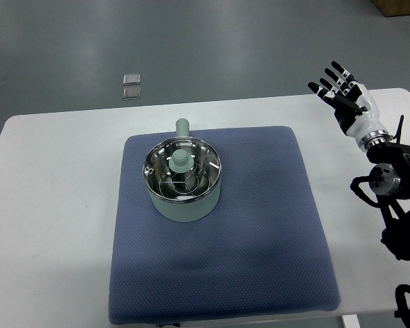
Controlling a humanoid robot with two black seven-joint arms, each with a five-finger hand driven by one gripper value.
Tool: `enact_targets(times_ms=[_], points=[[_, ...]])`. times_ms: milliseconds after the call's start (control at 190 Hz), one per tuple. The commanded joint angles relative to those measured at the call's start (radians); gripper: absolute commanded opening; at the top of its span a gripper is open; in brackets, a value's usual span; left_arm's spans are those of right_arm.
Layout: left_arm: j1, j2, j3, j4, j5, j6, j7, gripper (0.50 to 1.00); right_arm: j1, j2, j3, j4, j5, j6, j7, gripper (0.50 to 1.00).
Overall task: Open lid and place right of pot
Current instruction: 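Swing the right hand over the pot toward the lid's green knob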
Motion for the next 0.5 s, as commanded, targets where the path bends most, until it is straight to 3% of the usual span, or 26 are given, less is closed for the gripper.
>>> enact_targets(times_ms=[0, 326, 495], points=[[0.000, 0.000, 0.000, 0.000, 0.000, 0.000, 0.000, 1.000, 0.002, -0.002, -0.004, -0.001, -0.007, 0.009, 0.000, 0.928], [0.000, 0.000, 0.000, 0.000, 0.000, 0.000, 0.000, 1.000, 0.028, -0.032, -0.095, 0.001, -0.007, 0.011, 0.002, 0.928], [0.000, 0.000, 0.000, 0.000, 0.000, 0.000, 0.000, 1.000, 0.105, -0.141, -0.313, 0.001, 0.010, 0.006, 0.054, 0.928]])
